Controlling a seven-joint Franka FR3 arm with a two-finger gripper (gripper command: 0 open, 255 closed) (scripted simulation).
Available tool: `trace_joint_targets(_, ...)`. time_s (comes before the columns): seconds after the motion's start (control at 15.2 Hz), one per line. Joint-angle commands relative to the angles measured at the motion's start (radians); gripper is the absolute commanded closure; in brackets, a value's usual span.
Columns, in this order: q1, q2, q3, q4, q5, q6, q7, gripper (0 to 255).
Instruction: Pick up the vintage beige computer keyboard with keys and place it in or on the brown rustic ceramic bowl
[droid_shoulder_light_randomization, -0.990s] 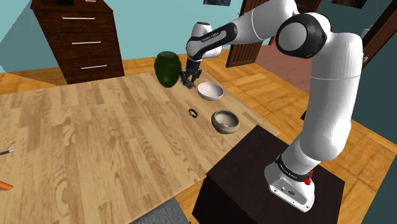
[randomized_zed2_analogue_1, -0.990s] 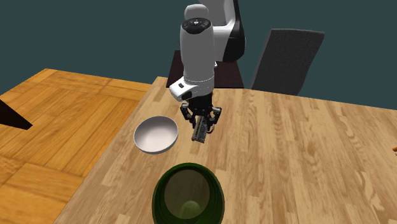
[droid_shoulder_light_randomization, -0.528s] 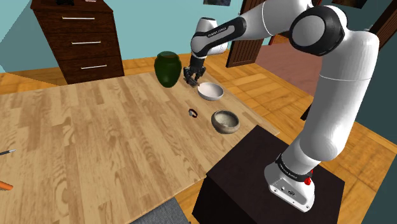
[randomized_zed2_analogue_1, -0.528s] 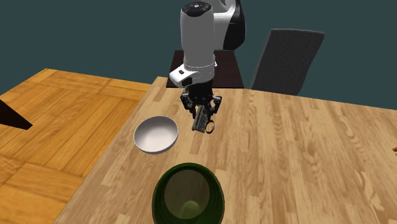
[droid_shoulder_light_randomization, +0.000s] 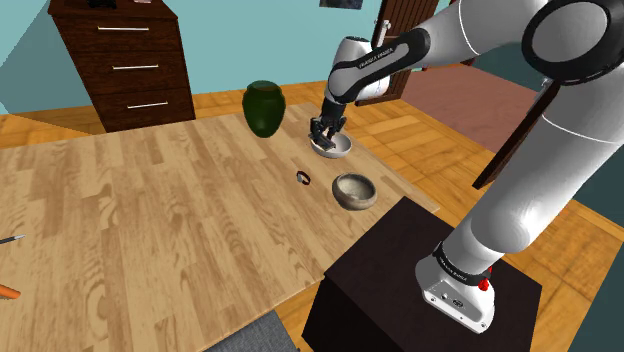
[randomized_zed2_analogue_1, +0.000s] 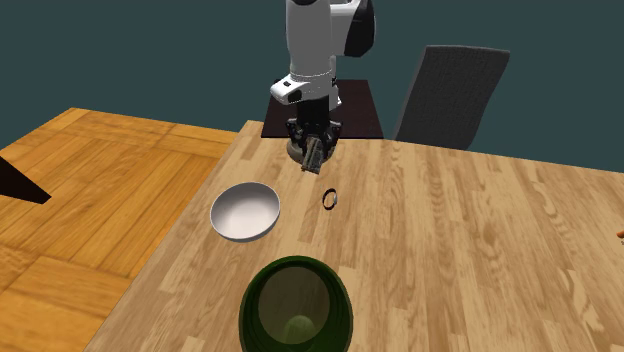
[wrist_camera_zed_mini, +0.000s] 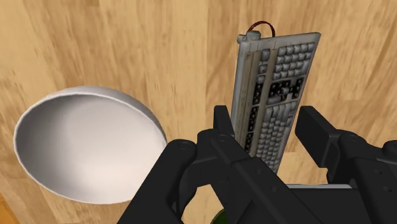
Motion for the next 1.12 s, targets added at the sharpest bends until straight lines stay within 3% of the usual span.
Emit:
trace_joint_targets(0.0, -0.001, -0.08, -0.001, -0.093, -0.001, 0.014, -0.004, 255)
trace_joint_targets(0.4, -0.011, -0.312, -0.01, -0.343, -0.007, 0.031, -0.019, 255)
trace_joint_targets(0.79, -0.03, -0.564, -0.02, -0.556, -0.024, -0.009, -0.03, 255)
trace_joint_targets(1.06, -0.026, -0.515, -0.023, -0.581, -0.017, 0.065, -0.037, 255)
